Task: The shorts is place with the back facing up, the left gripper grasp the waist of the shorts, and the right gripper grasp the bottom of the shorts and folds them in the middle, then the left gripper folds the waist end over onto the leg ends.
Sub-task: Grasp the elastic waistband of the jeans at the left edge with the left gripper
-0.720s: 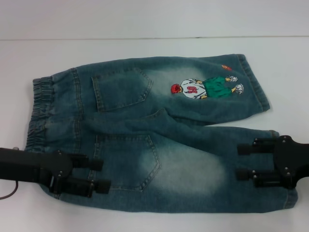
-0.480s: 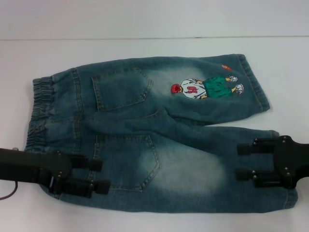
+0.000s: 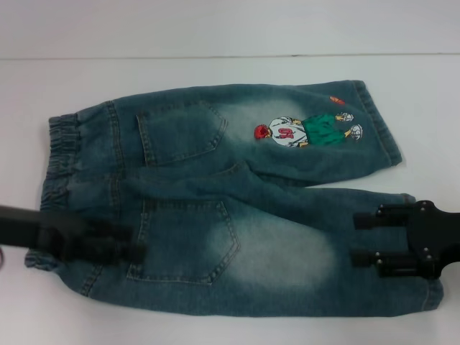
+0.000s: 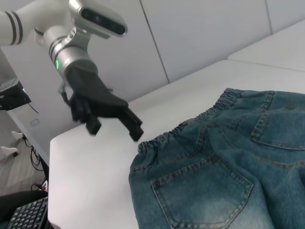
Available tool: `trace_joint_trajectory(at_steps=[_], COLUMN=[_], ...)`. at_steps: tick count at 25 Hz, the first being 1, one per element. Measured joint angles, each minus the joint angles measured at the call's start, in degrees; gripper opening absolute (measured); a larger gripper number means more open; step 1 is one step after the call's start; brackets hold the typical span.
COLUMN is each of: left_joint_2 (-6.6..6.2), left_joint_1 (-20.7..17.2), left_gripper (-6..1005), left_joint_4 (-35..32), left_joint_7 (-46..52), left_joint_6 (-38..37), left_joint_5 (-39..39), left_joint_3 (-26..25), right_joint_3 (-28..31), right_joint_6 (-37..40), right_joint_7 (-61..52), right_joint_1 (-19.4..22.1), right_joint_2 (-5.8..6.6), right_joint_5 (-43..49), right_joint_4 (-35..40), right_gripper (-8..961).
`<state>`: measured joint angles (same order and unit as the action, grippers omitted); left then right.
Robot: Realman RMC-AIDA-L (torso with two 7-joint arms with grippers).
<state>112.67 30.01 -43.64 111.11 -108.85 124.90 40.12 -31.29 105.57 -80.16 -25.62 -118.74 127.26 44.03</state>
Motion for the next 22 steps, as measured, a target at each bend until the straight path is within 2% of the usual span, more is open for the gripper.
trace_joint_trajectory(at_steps=[6,9,15,22], left_joint_2=[-3.7,-4.91,-4.93,-4.54], left_joint_1=[1.8,2.8,4.5,5.8], left_gripper=[884,884,884,883], left_joint_4=[-4.5,-4.7,-4.8,-4.9], left_joint_7=[18.4,25.7,33.7,37.7], left_joint_6=[-0.5,0.3,2.4,4.2], left_joint_5=[1.8,5.5,15.0,21.4], left_joint_3=[-1.3,-1.5,-1.4,-1.2], right_joint_3=[0.0,0.0,0.0,-0.7], right_joint_6=[0.0,0.3,0.3,0.1], right_joint_7=[-0.3,-0.3,-0.3,-0.5], right_joint_1=[-0.2,-0.2,-0.6,-1.7], right_joint_2=[0.07,0.08,-0.04,-0.08], right_joint_5=[0.0,0.0,0.0,0.0], right_joint_4=[0.2,0.3,0.3,0.4], right_gripper=[725,725,726,726])
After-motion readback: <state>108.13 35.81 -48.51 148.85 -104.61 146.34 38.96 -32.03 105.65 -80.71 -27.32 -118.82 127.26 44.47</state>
